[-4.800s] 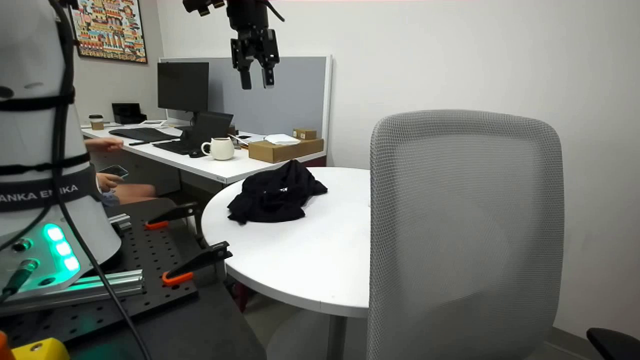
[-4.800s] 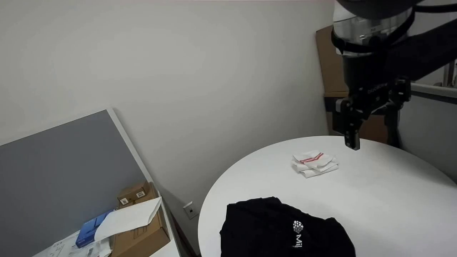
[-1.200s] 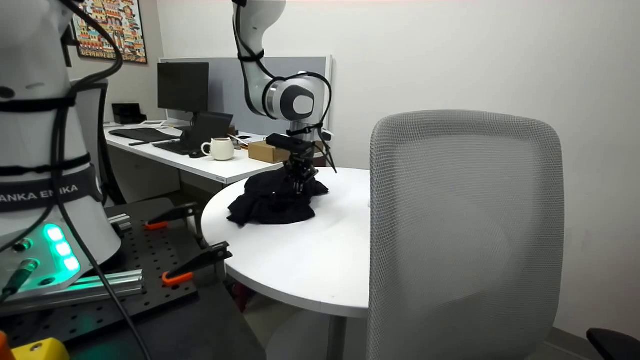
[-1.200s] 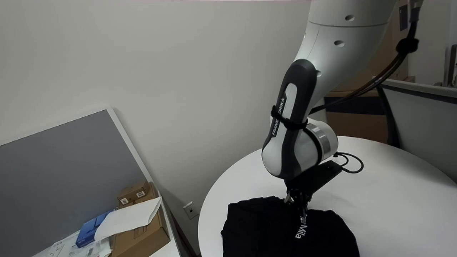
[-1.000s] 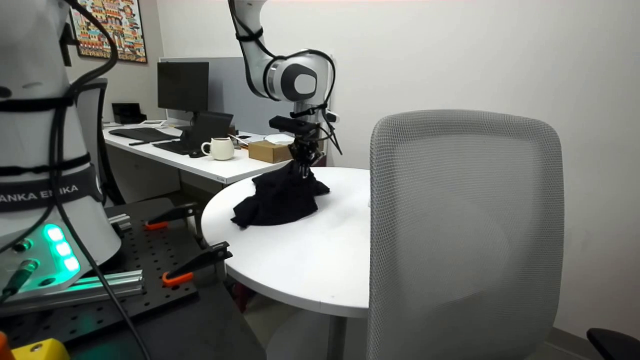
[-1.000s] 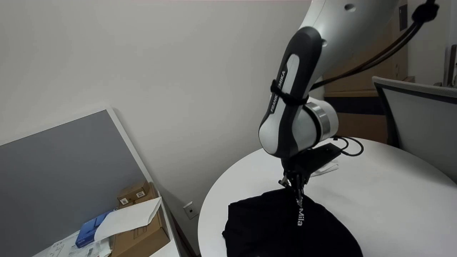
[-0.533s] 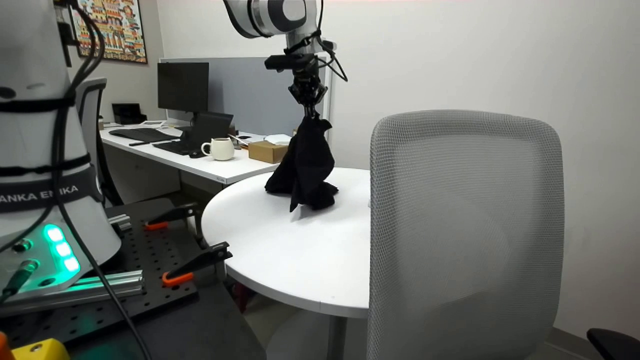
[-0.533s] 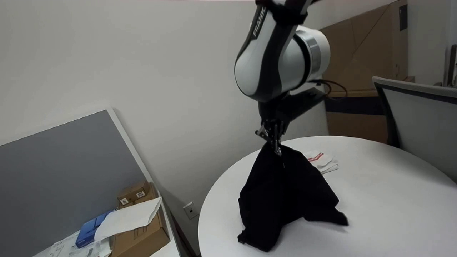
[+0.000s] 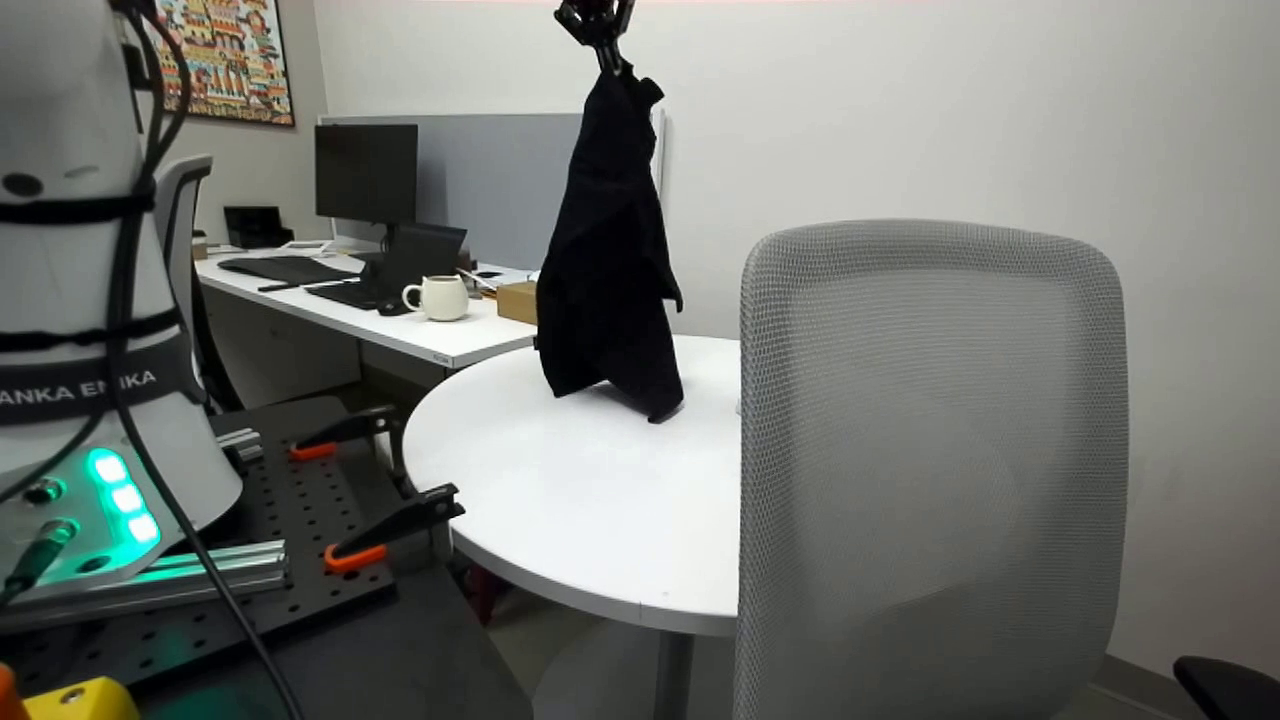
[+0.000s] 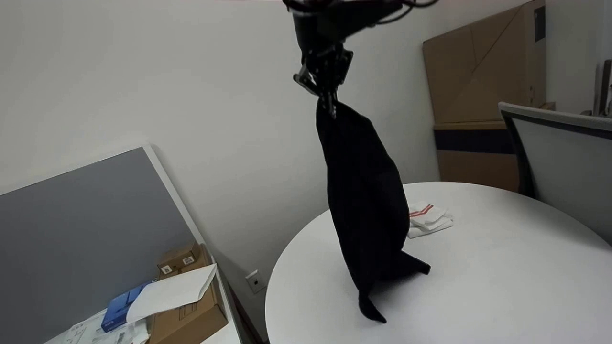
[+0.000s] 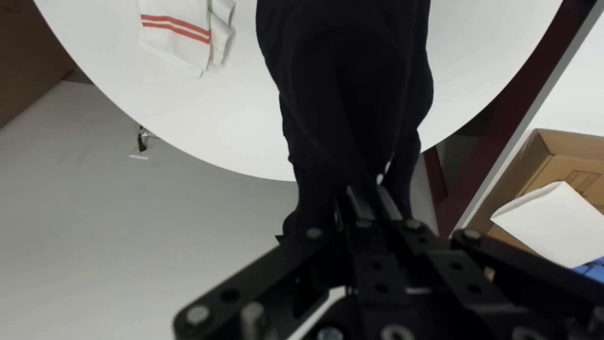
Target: Move the black shirt to the right
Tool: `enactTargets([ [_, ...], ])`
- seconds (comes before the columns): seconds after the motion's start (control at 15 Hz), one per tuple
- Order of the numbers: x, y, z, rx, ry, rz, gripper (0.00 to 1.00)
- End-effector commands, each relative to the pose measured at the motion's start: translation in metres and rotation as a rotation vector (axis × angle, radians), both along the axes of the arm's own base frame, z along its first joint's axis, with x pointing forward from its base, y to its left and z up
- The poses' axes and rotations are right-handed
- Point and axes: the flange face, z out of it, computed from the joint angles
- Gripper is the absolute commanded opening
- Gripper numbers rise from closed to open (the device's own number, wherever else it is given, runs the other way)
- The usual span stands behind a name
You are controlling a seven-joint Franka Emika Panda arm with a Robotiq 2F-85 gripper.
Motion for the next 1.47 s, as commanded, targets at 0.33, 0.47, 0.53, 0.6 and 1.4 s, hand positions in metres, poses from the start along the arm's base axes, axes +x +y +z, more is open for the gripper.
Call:
enactTargets([
  [0.33, -0.067, 0.088, 0.187, -0.031, -0.142, 0.002, 0.01],
  [0.47, -0.087, 0.114, 0.219, -0.033, -0.181, 0.009, 0.01],
  [0.53, -0.092, 0.124, 0.23, -0.033, -0.194, 0.004, 0.01],
  [0.6, -0.088, 0.129, 0.235, -0.036, -0.204, -0.013, 0.01],
  [1.4, 0.071, 0.044, 0.095, -0.246, -0.013, -0.218, 0.01],
])
